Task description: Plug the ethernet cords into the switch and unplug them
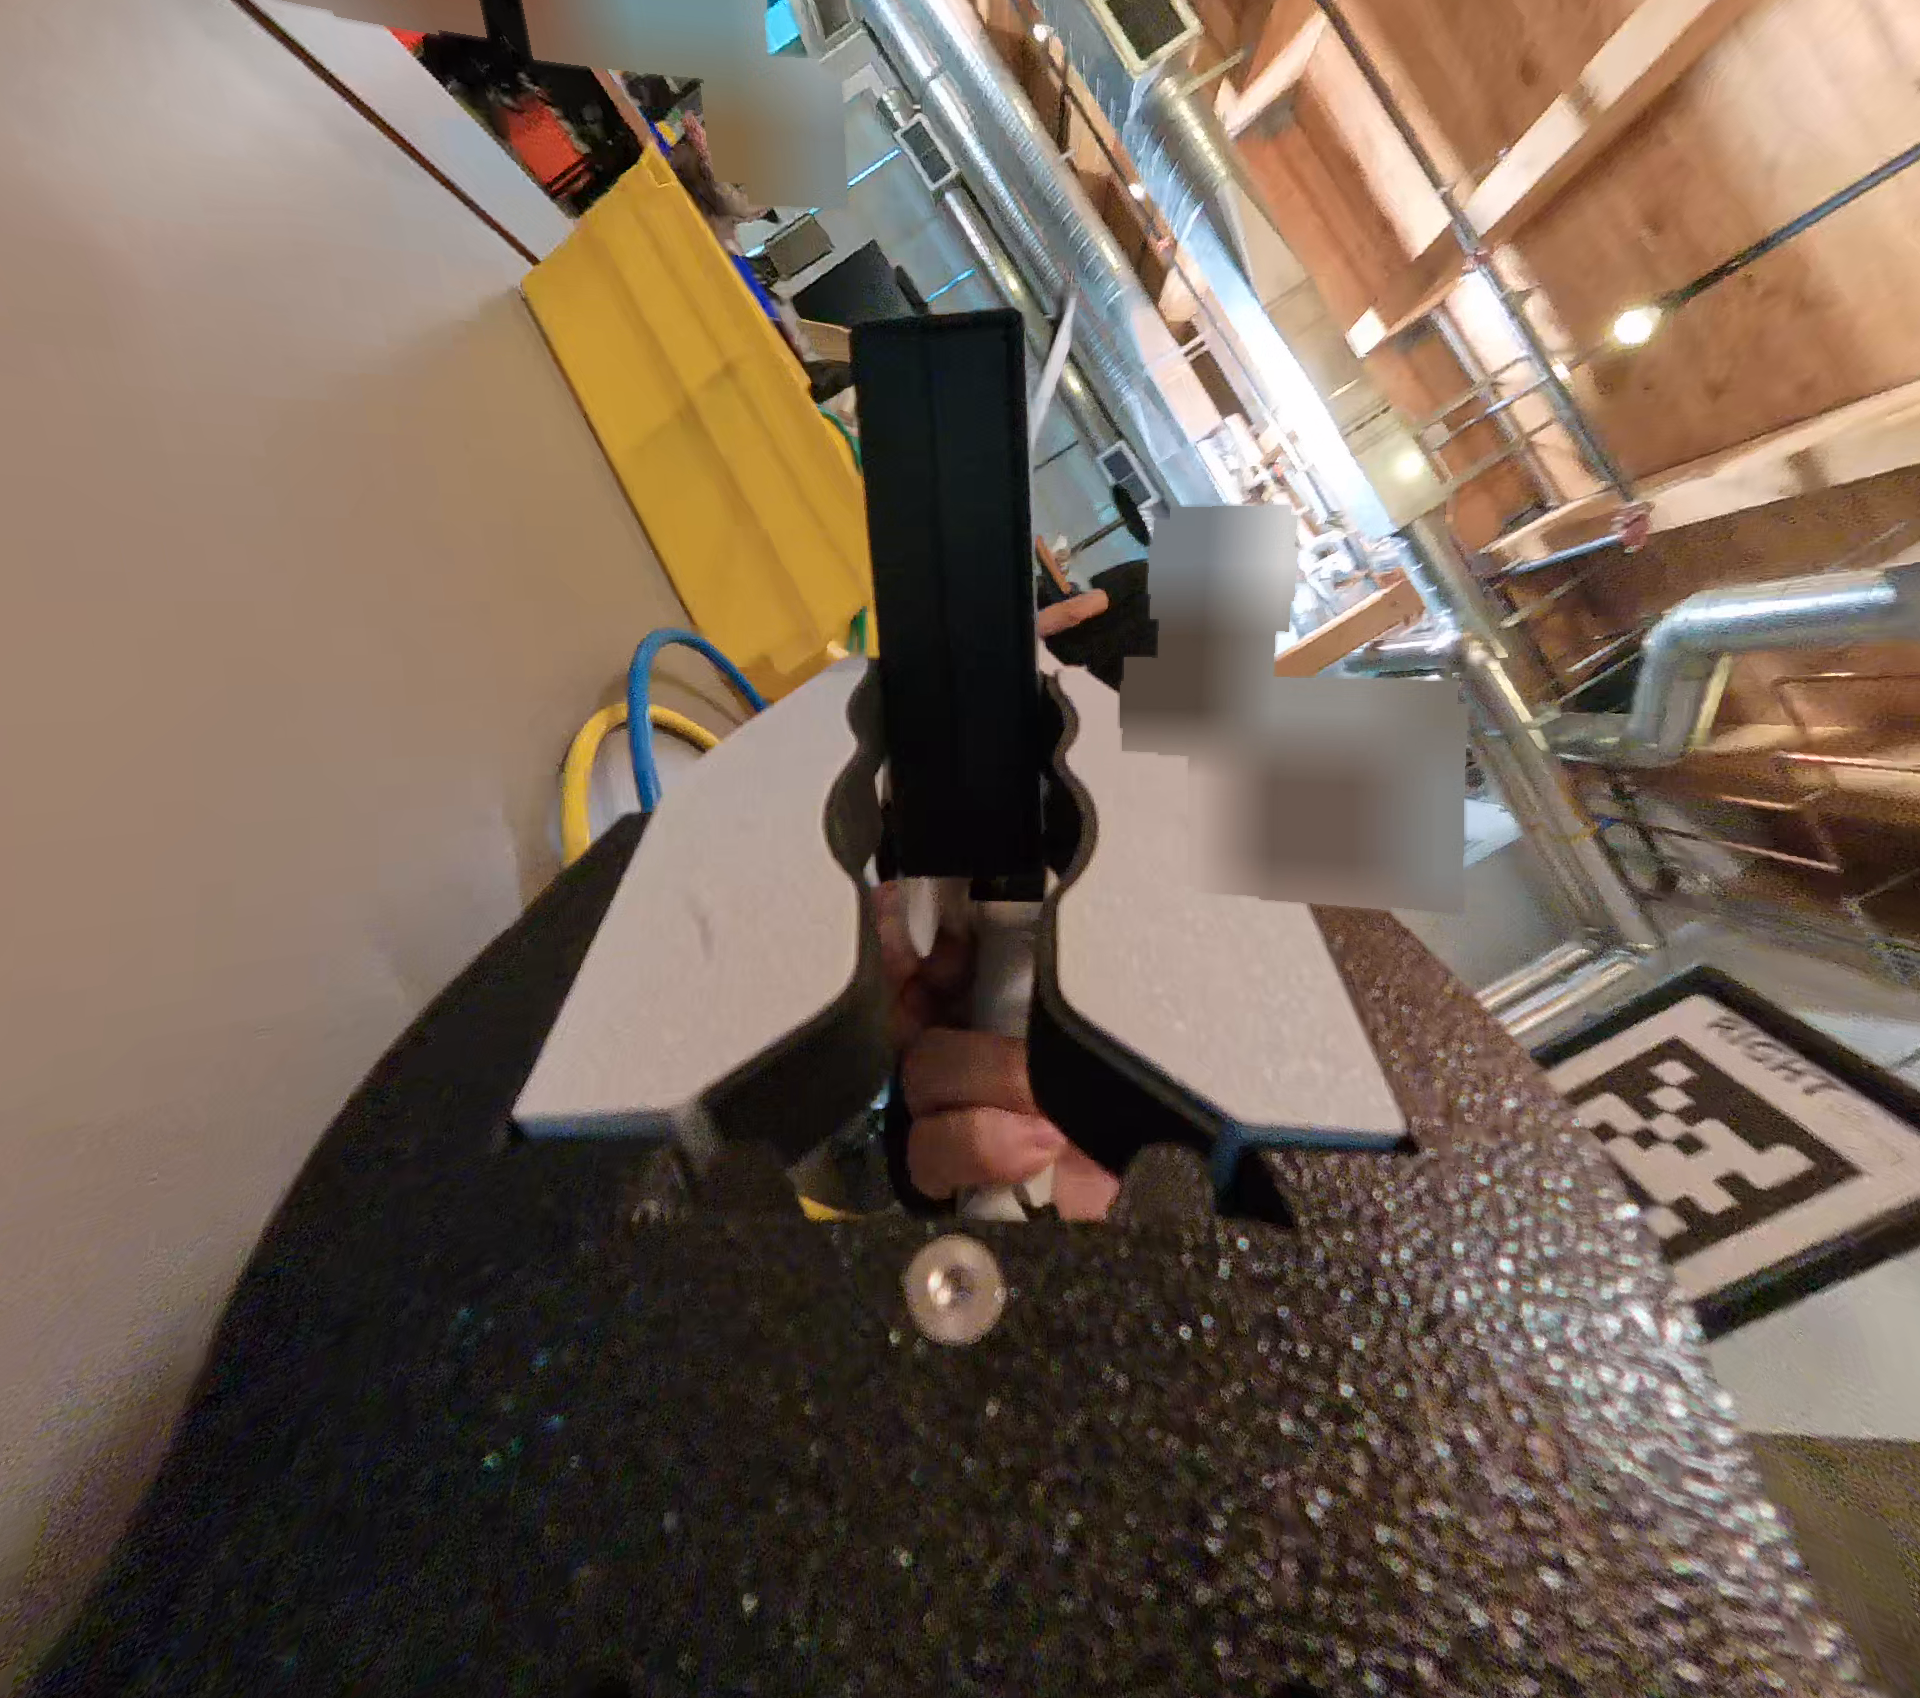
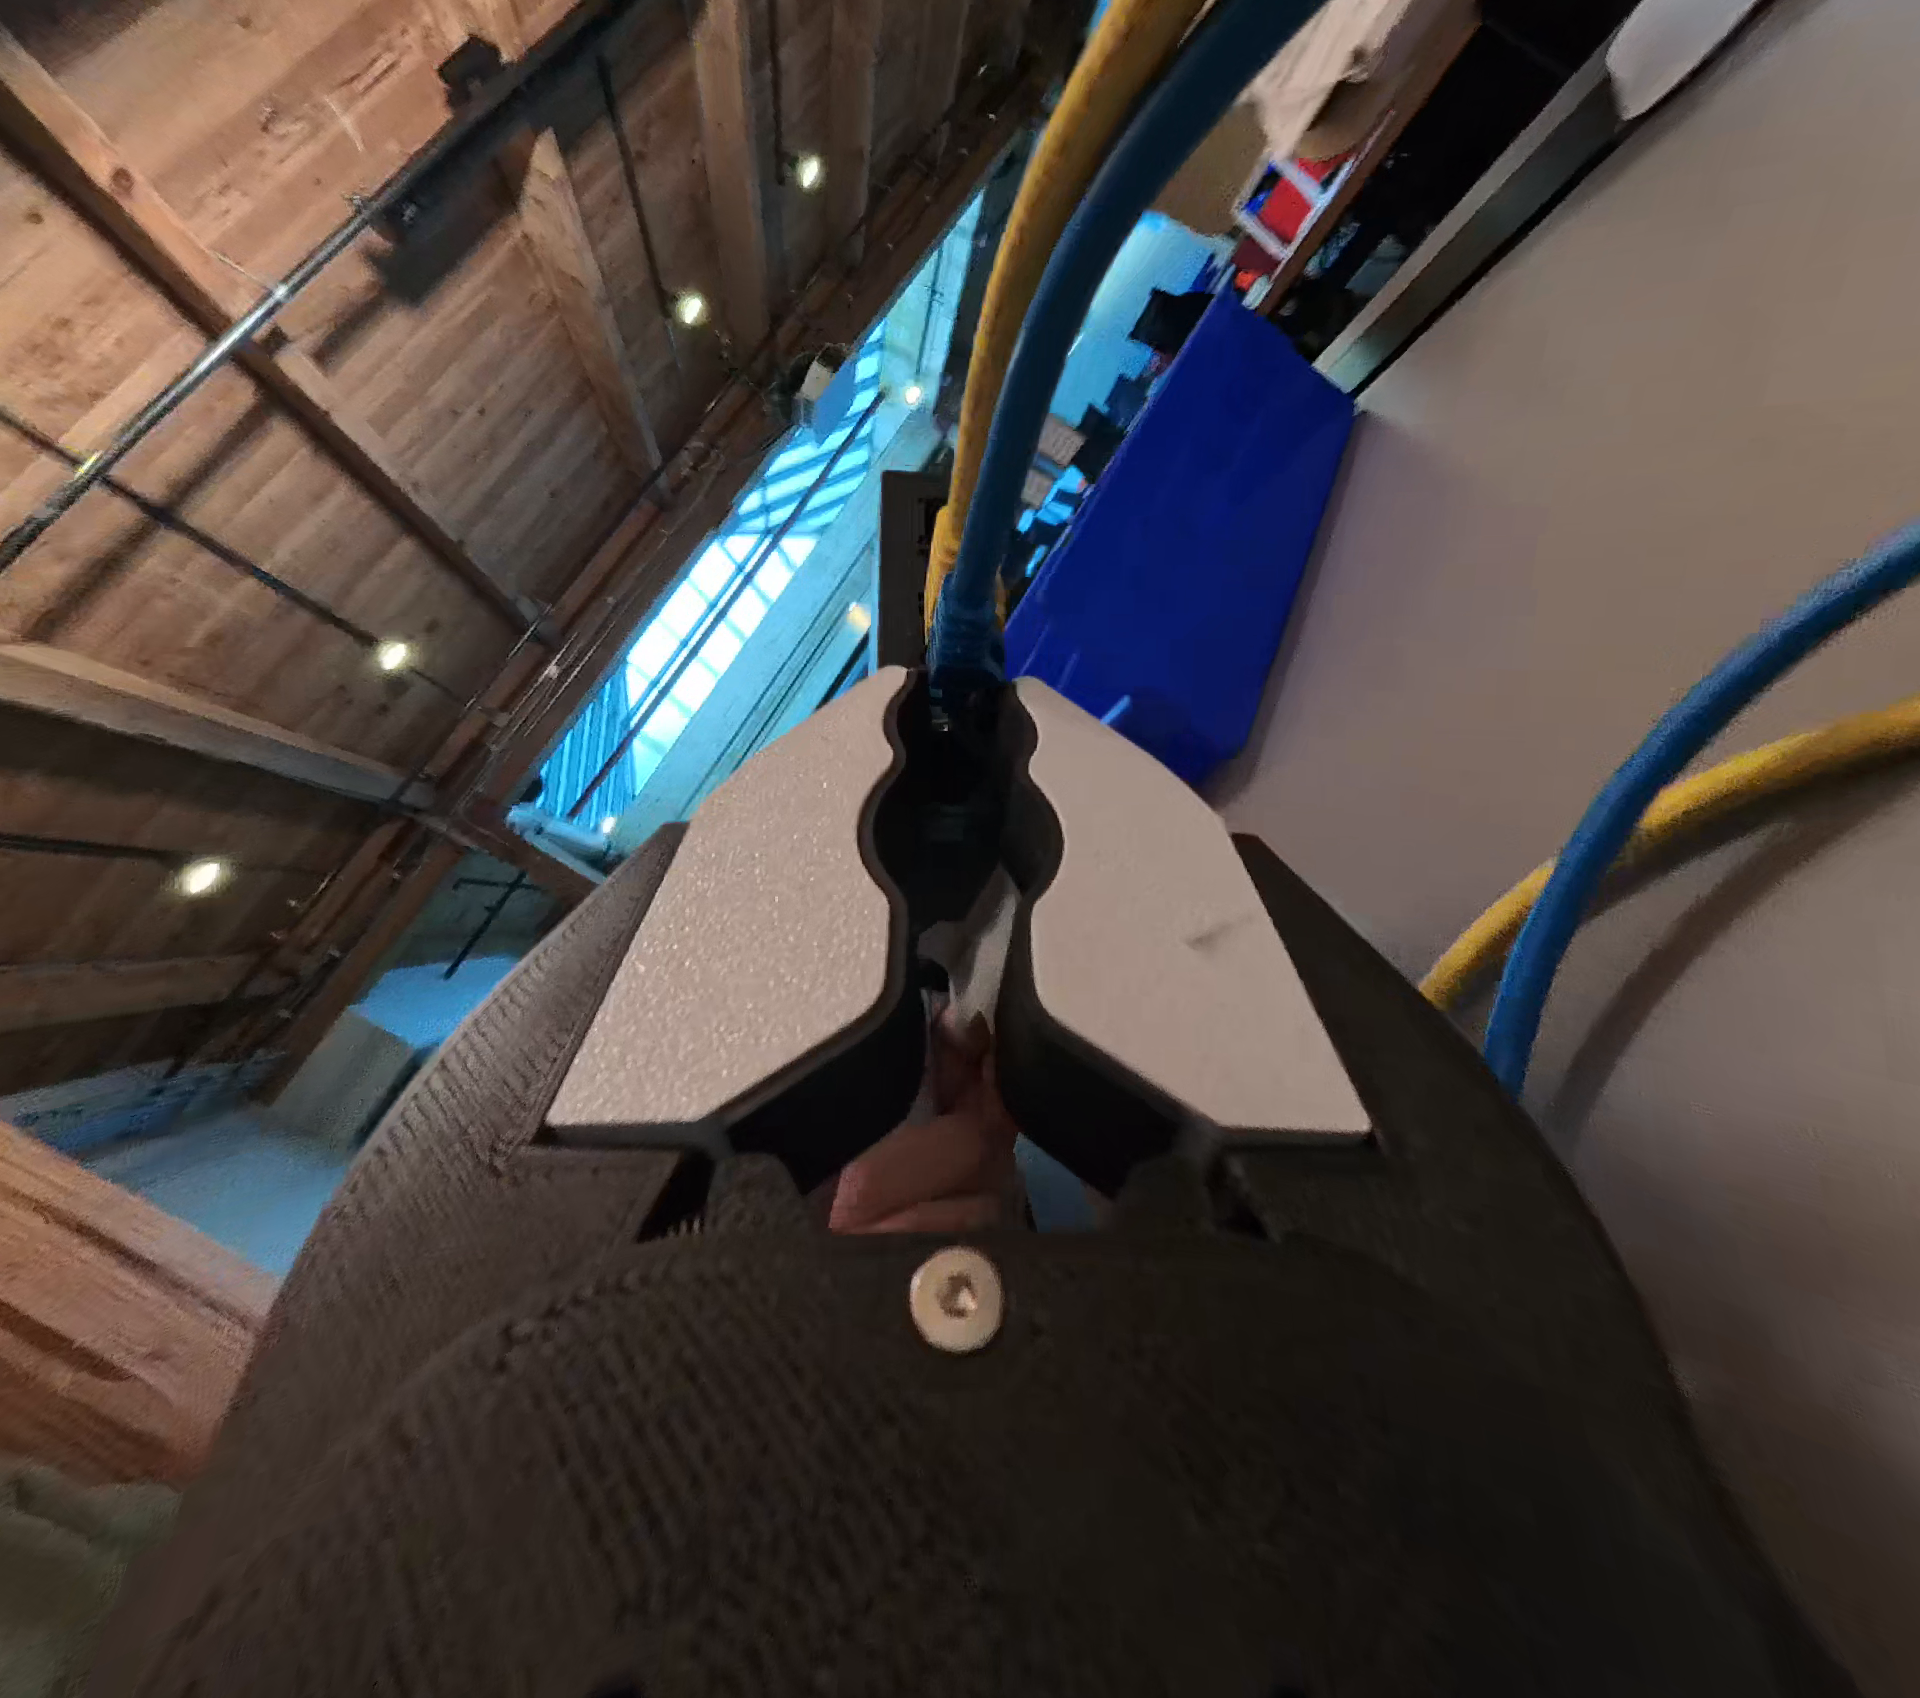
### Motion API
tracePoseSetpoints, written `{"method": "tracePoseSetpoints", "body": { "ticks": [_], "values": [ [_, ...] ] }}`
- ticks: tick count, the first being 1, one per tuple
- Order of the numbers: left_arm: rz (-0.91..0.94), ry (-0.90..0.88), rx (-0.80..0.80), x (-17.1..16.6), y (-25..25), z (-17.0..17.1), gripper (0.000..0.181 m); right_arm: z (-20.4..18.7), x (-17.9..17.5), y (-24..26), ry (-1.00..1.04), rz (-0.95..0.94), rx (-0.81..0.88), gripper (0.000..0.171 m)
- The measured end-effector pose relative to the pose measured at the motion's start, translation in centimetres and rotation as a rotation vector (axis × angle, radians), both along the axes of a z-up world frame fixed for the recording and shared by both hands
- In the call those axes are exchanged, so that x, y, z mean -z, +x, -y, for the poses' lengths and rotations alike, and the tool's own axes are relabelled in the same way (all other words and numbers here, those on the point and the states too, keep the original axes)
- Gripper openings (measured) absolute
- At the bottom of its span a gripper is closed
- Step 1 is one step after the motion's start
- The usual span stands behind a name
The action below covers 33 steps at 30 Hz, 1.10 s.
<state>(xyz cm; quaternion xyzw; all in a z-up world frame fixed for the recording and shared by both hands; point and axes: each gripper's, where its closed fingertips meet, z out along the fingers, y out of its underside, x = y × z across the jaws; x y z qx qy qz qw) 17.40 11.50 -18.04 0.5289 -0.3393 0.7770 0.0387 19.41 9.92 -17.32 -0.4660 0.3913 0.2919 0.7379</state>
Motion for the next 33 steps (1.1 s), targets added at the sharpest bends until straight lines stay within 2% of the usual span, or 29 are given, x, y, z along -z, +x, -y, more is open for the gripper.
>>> {"method": "tracePoseSetpoints", "body": {
  "ticks": [2,4,8,12,14,16,20,23,26,28,33],
  "values": [
    [-0.013,-0.042,0.022,-0.4,-0.2,-0.5,0.027,-0.5,-0.3,-0.2,-0.014,0.018,-0.041,0.013],
    [-0.025,-0.061,0.022,-0.7,-0.2,-0.8,0.027,-0.5,-0.5,-0.2,-0.030,0.068,-0.006,0.014],
    [-0.074,-0.163,0.006,-0.9,0.0,-2.6,0.026,-0.6,0.1,-2.5,-0.204,0.293,-0.044,0.018],
    [-0.163,-0.174,0.029,0.4,0.1,-3.4,0.026,-1.0,1.3,-5.5,-0.576,0.716,-0.107,0.035],
    [-0.195,-0.174,0.050,0.6,0.0,-3.1,0.026,-0.2,1.5,-4.2,-0.842,1.040,0.030,0.044],
    [-0.208,-0.195,0.080,0.4,-0.2,-2.7,0.027,0.8,0.8,-2.1,-1.079,1.371,0.186,0.045],
    [-0.224,-0.209,0.124,0.2,-0.4,-2.1,0.027,0.7,-0.1,-1.0,-1.282,1.842,0.249,0.047],
    [-0.235,-0.244,0.162,0.1,-0.6,-1.7,0.027,0.5,1.1,-0.5,-1.406,2.127,0.172,0.036],
    [-0.238,-0.253,0.184,0.1,-0.6,-1.3,0.027,0.2,1.4,-0.7,-1.384,2.270,0.162,0.029],
    [-0.241,-0.255,0.183,0.2,-0.6,-1.2,0.027,0.1,1.0,-1.2,-1.340,2.304,0.180,0.018],
    [-0.257,-0.262,0.179,0.6,-0.4,-1.0,0.027,0.0,1.6,-1.1,-1.375,2.347,0.196,0.014]
  ]
}}
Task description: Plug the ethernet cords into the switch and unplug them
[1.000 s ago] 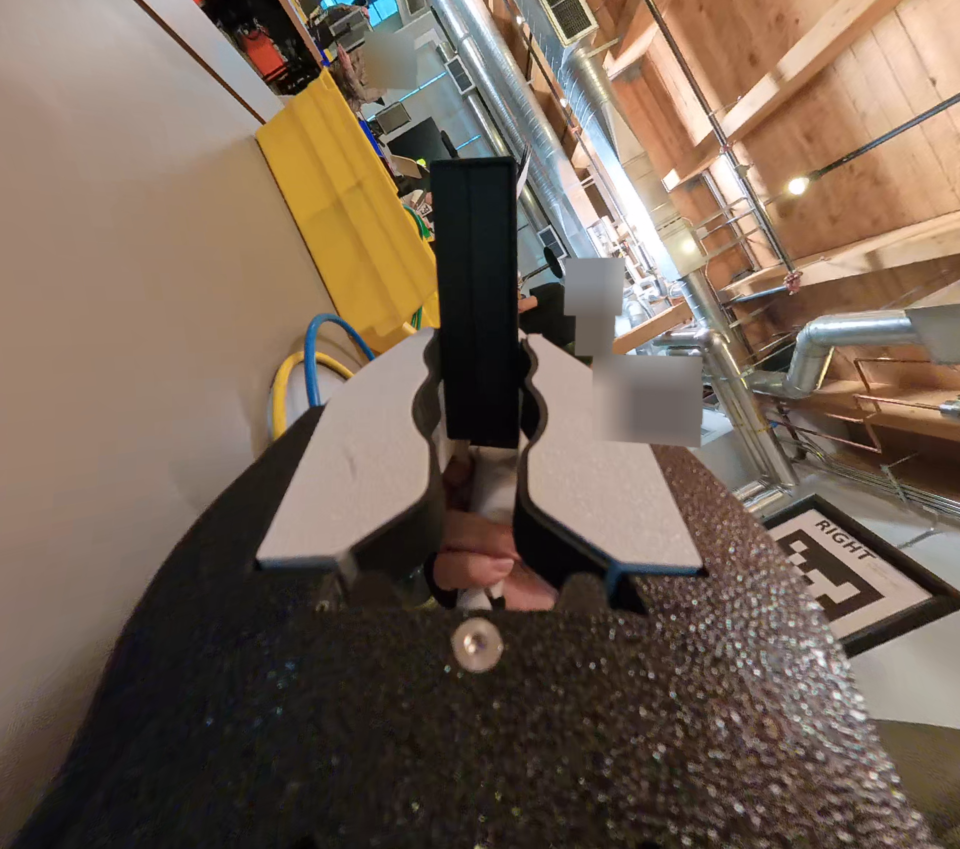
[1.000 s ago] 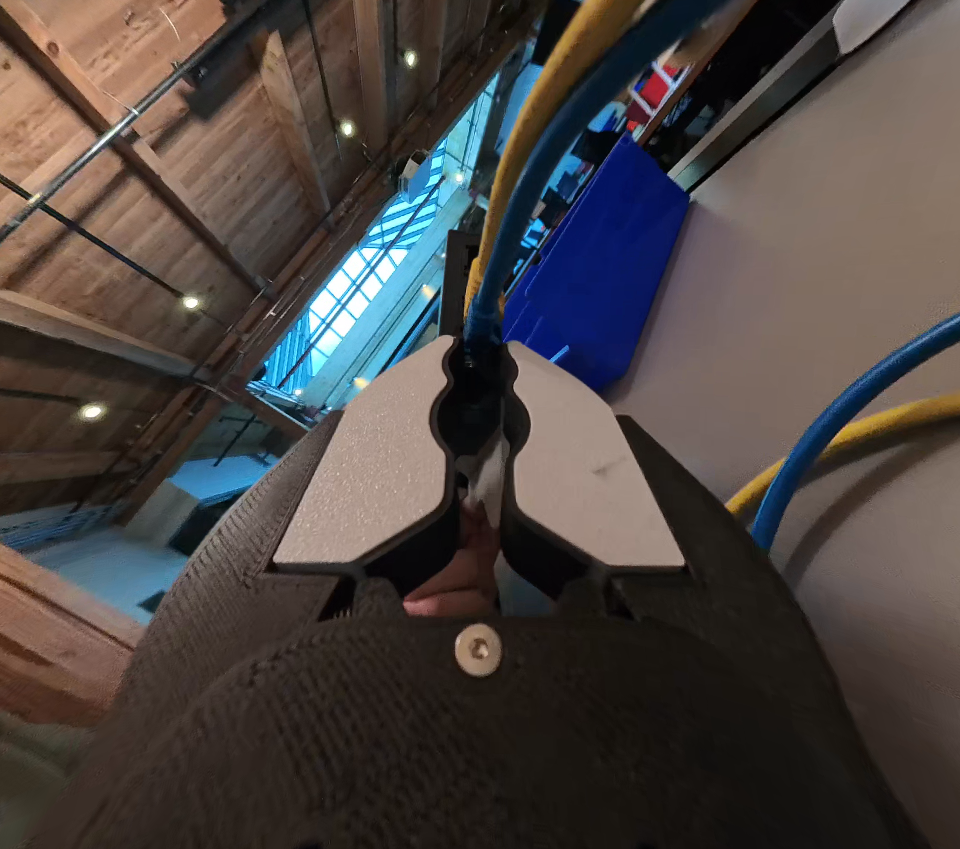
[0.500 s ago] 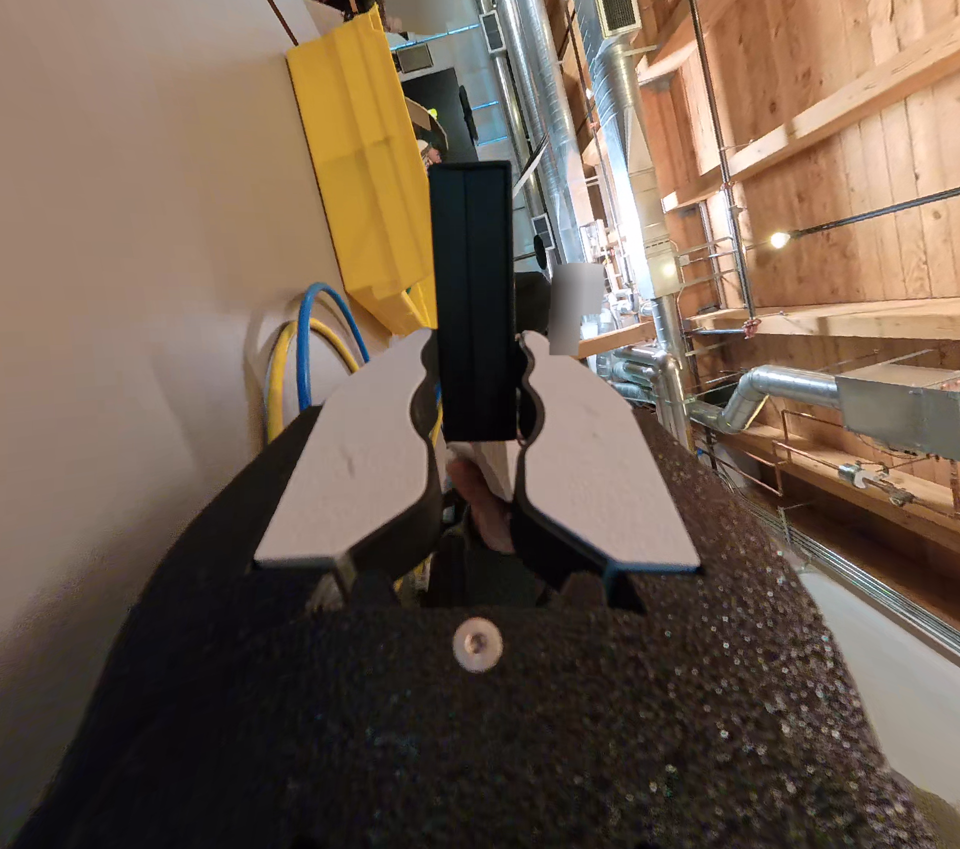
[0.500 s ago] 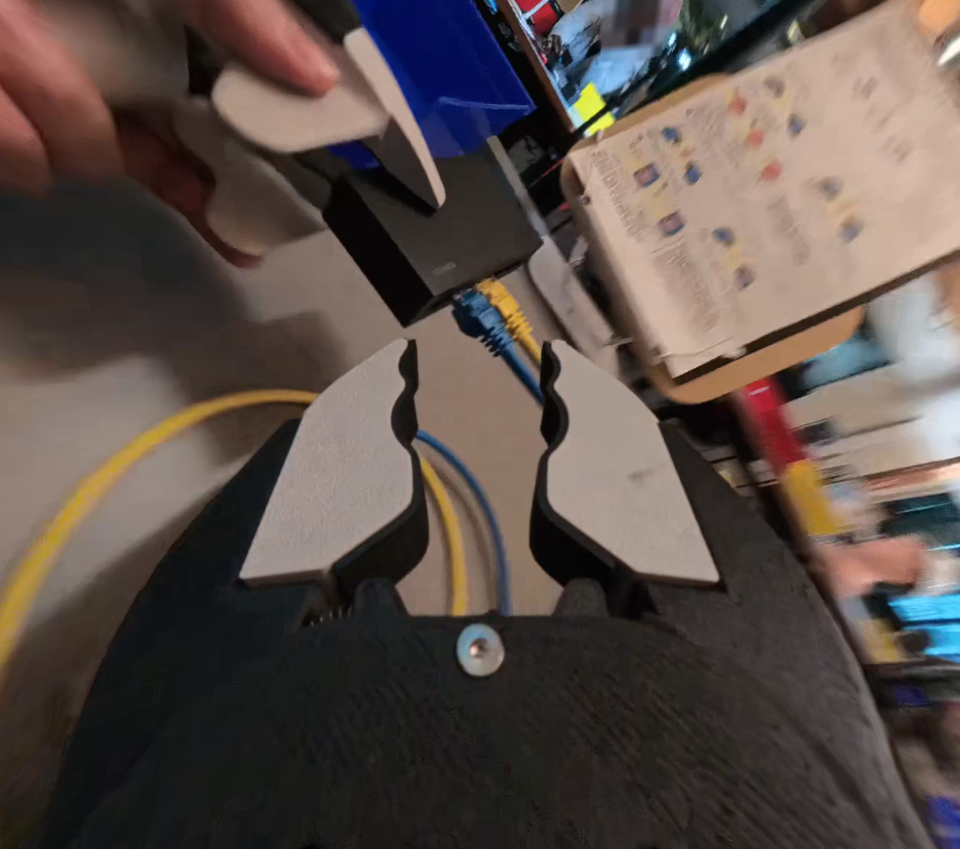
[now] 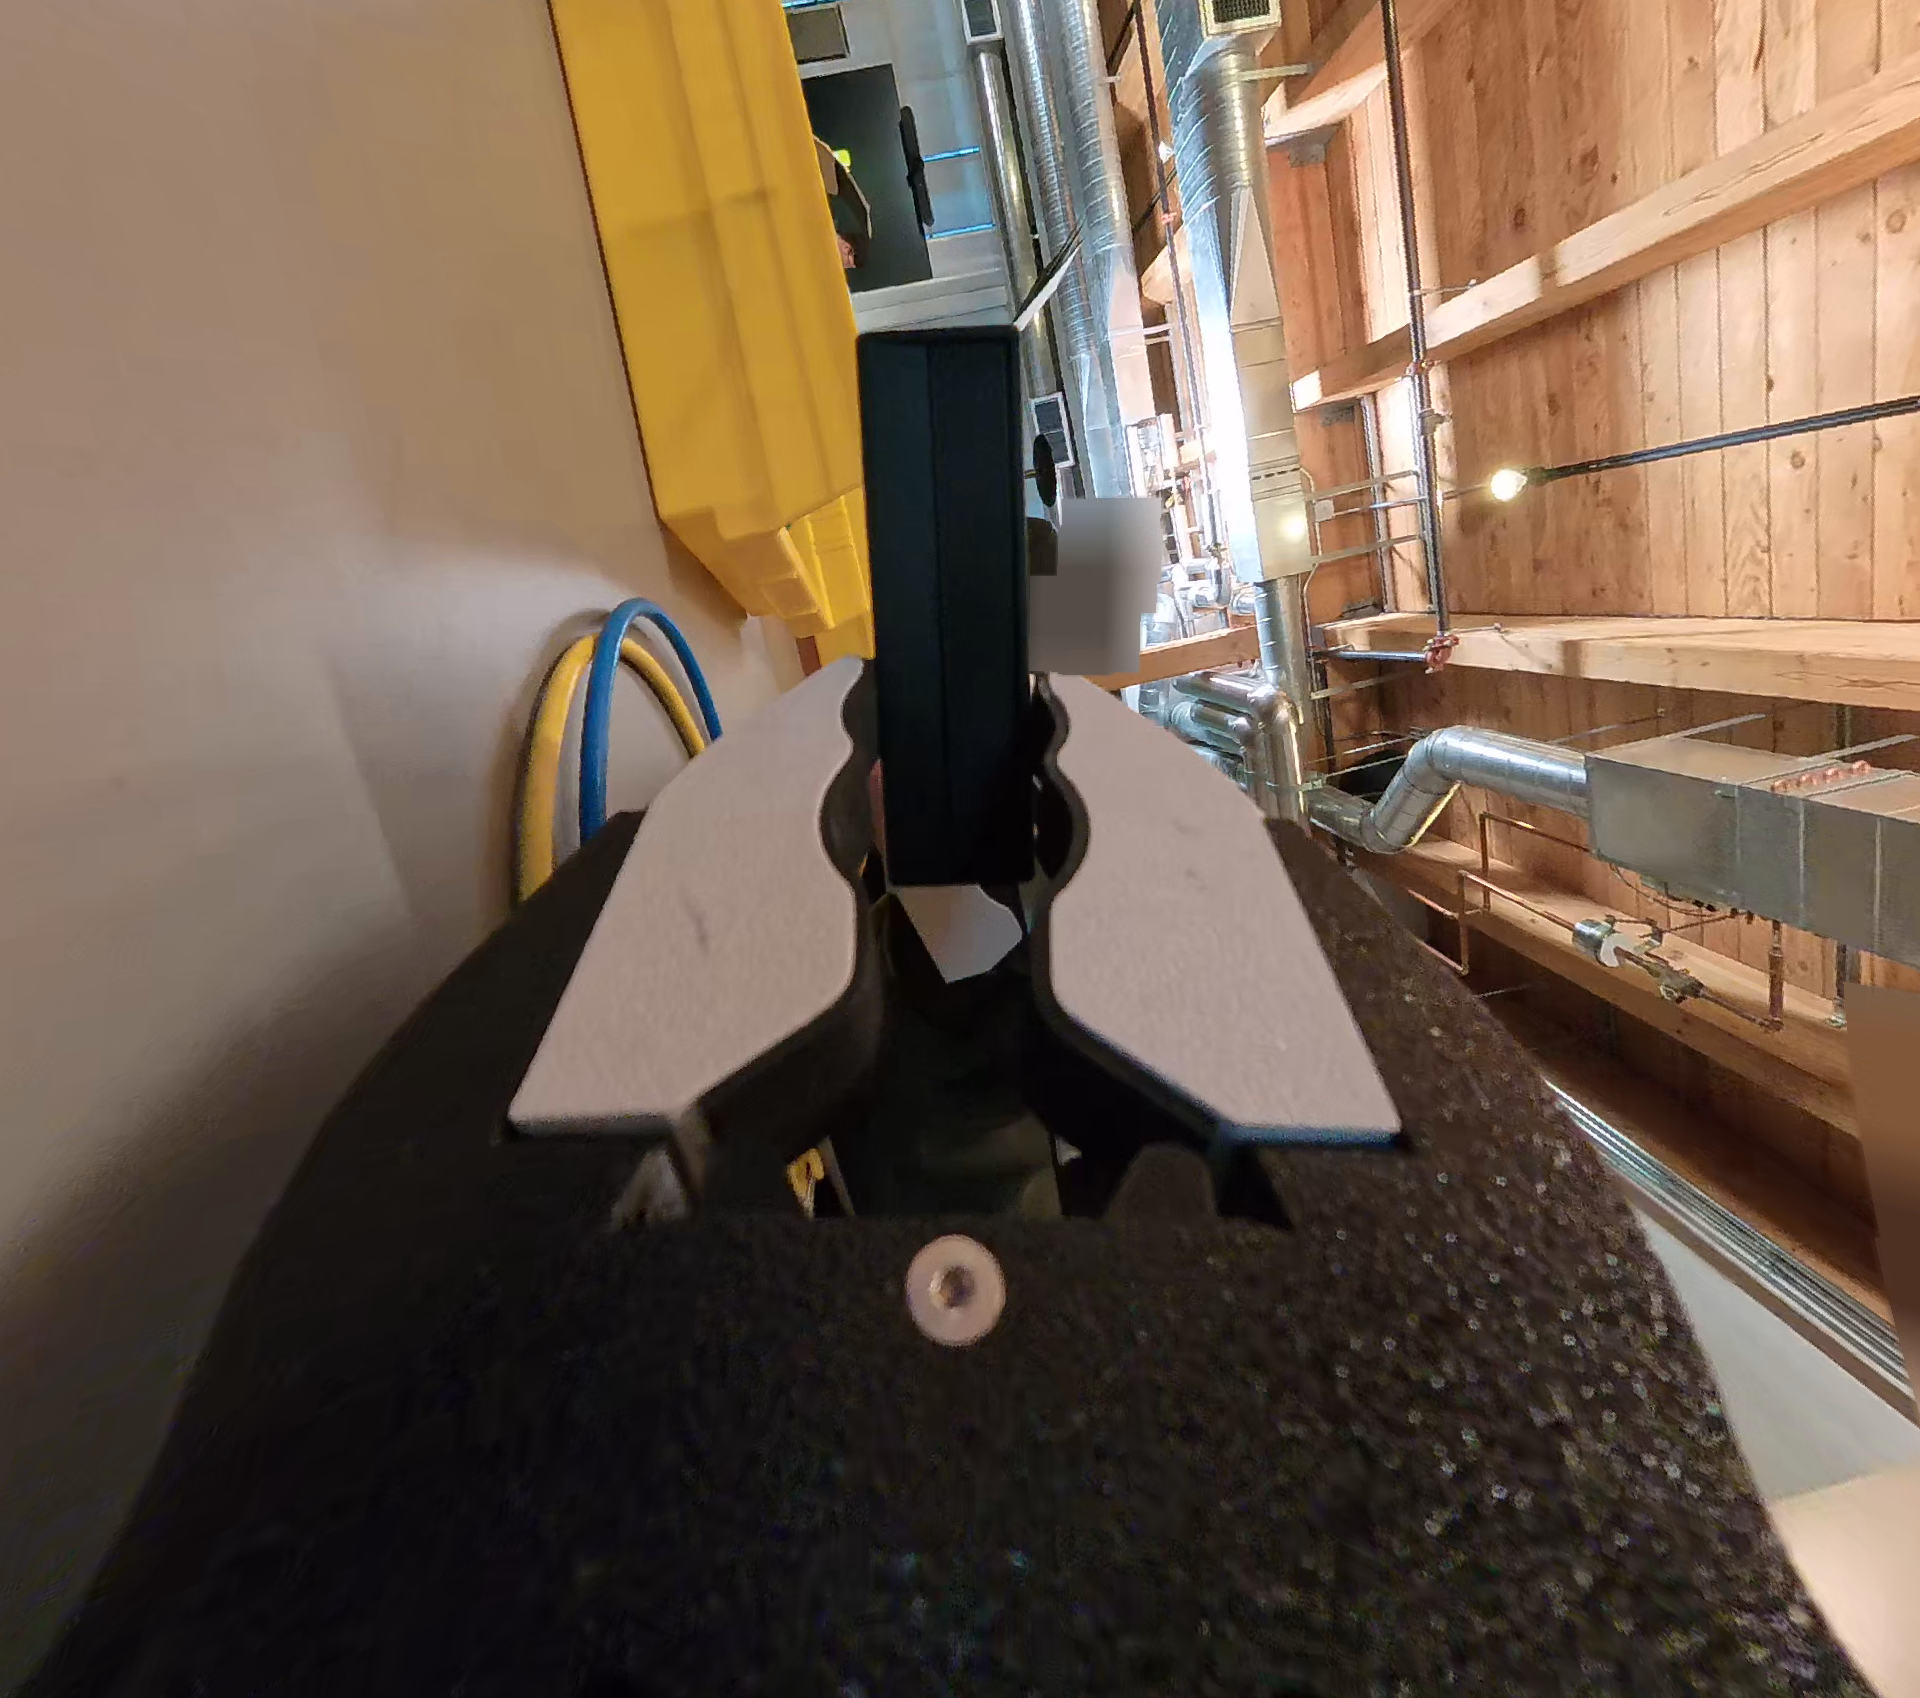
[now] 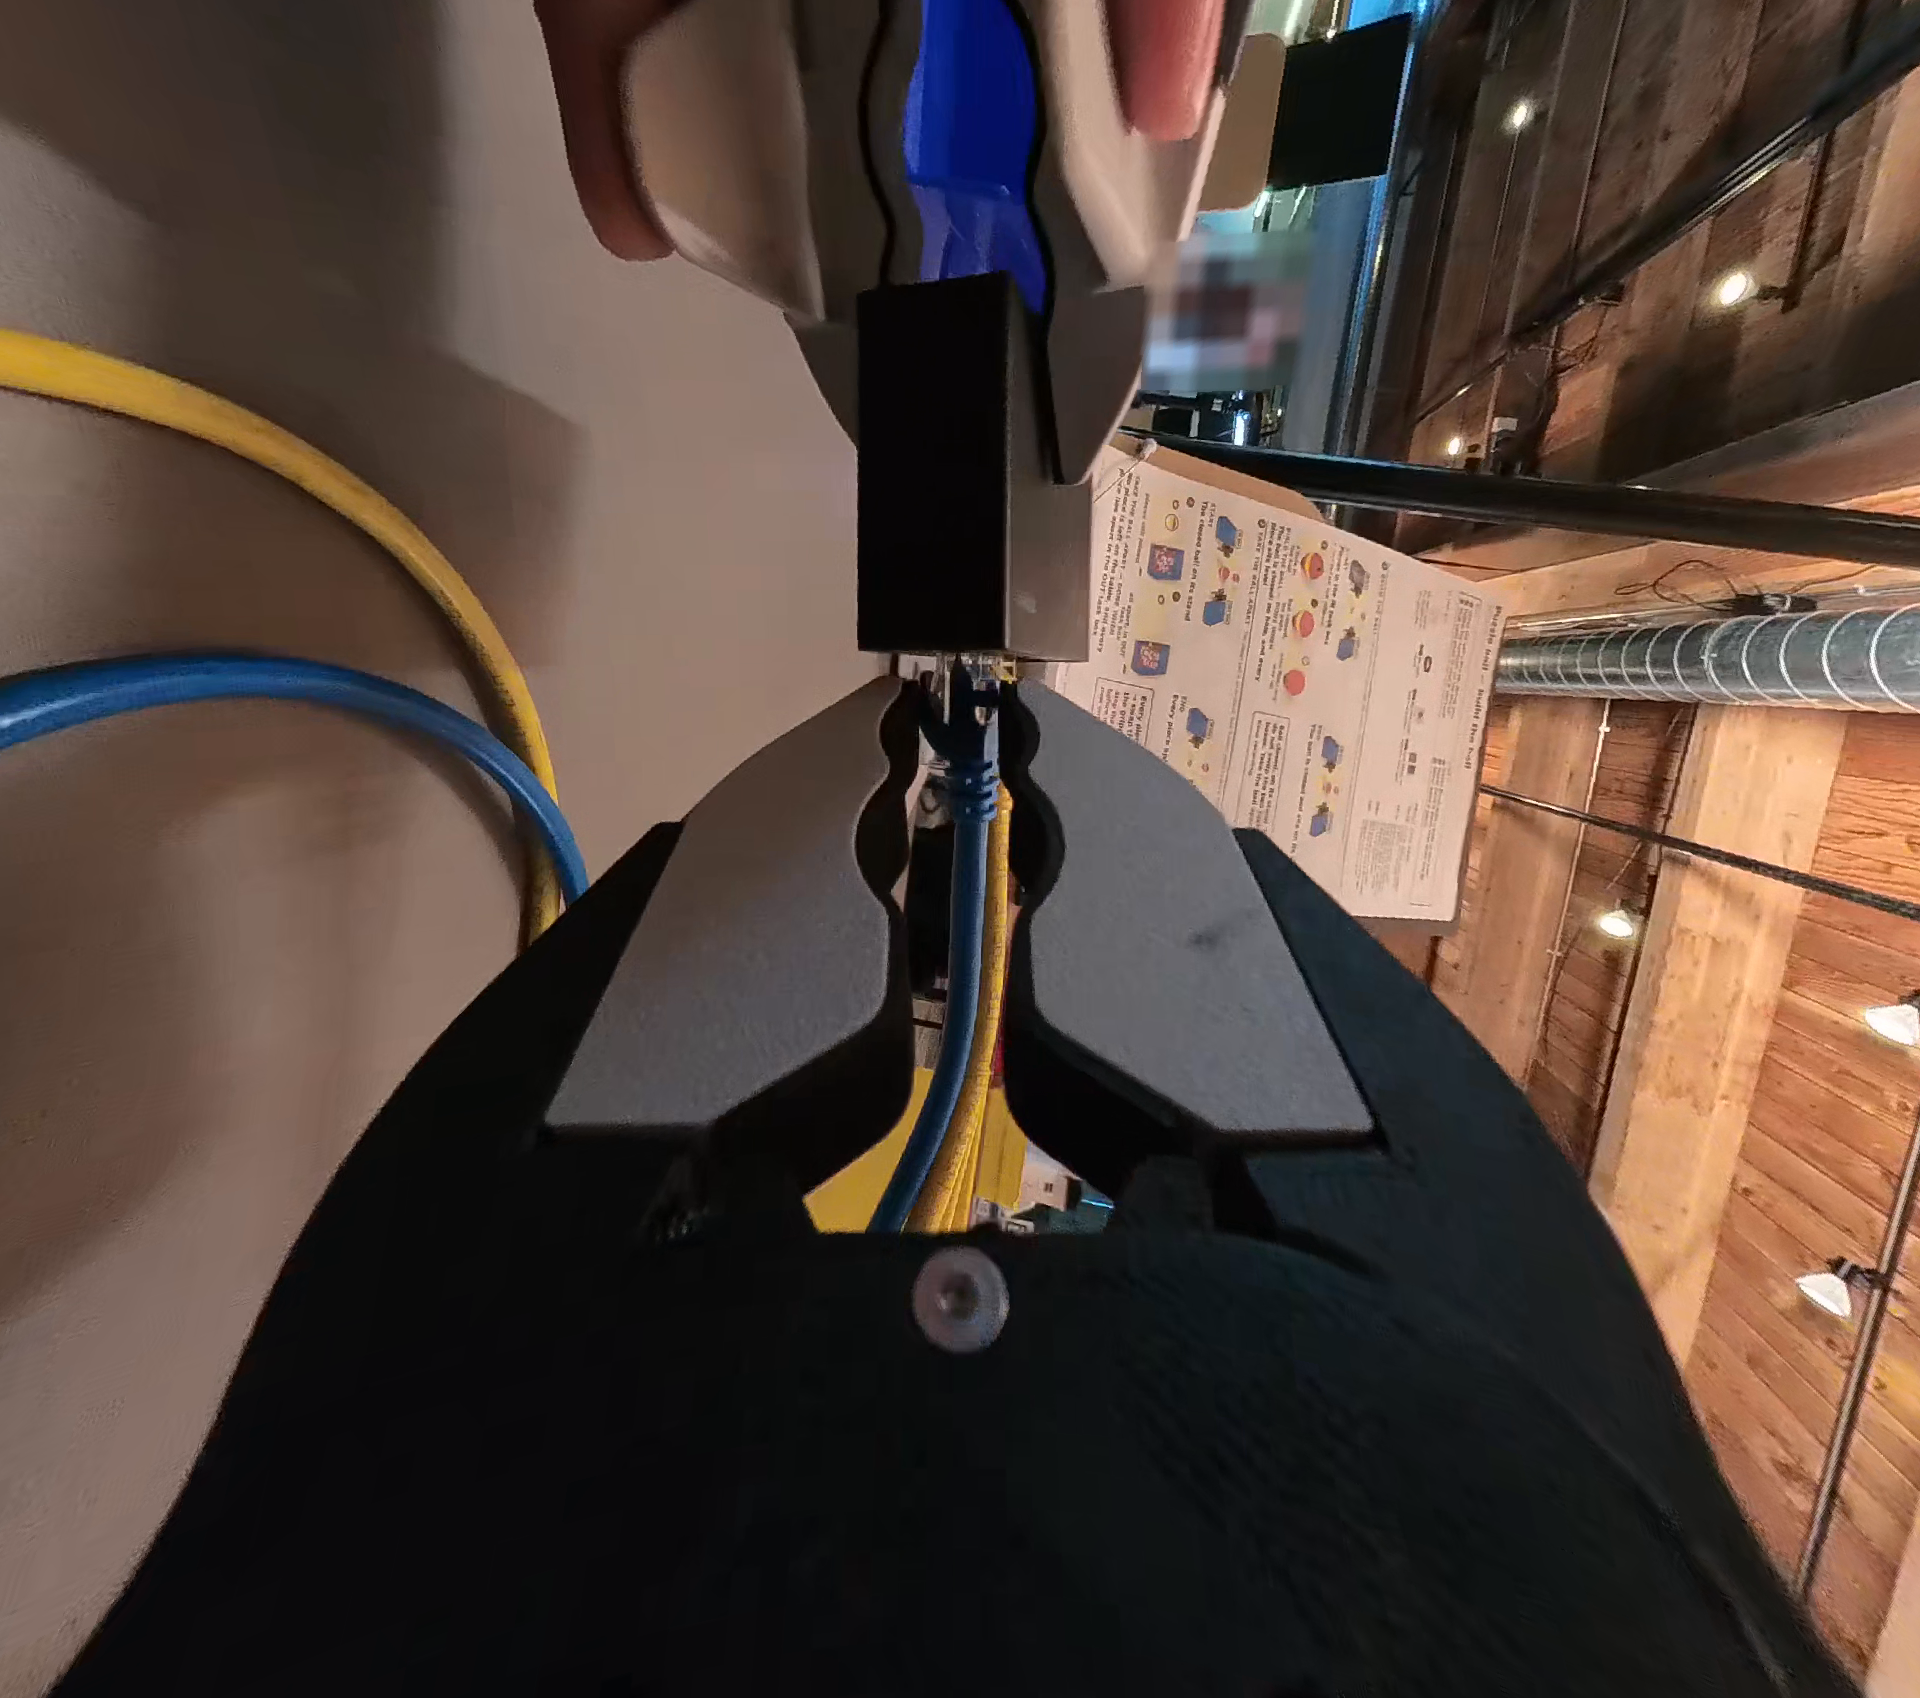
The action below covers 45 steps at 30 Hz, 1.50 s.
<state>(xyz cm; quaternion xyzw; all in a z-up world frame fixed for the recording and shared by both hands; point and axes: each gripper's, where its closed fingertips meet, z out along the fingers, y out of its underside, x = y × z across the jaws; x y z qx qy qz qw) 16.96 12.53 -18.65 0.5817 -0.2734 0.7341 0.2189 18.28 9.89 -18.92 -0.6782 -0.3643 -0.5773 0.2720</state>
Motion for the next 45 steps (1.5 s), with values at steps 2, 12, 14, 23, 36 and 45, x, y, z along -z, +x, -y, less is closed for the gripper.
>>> {"method": "tracePoseSetpoints", "body": {
  "ticks": [2,12,14,23,36,45],
  "values": [
    [-0.007,-0.013,-0.003,0.1,0.1,0.0,0.027,0.0,0.0,0.0,0.012,0.014,0.003,0.014],
    [-0.038,-0.025,-0.002,0.8,0.2,0.0,0.027,-0.3,0.7,0.4,-0.067,0.032,0.002,0.014],
    [-0.039,-0.057,0.000,0.7,0.2,0.0,0.027,-0.4,0.5,0.4,-0.060,0.016,0.004,0.013],
    [-0.010,-0.185,0.025,-0.9,-0.1,-1.0,0.026,-1.1,-1.6,-0.2,-0.143,0.096,-0.045,0.011],
    [0.012,-0.171,-0.011,-1.0,0.0,-0.2,0.027,0.2,-2.0,-0.2,0.059,-0.283,0.087,0.014],
    [0.052,-0.180,-0.076,-1.0,0.4,-0.7,0.026,1.1,-1.8,-2.3,1.156,-1.943,0.099,0.036]
  ]
}}
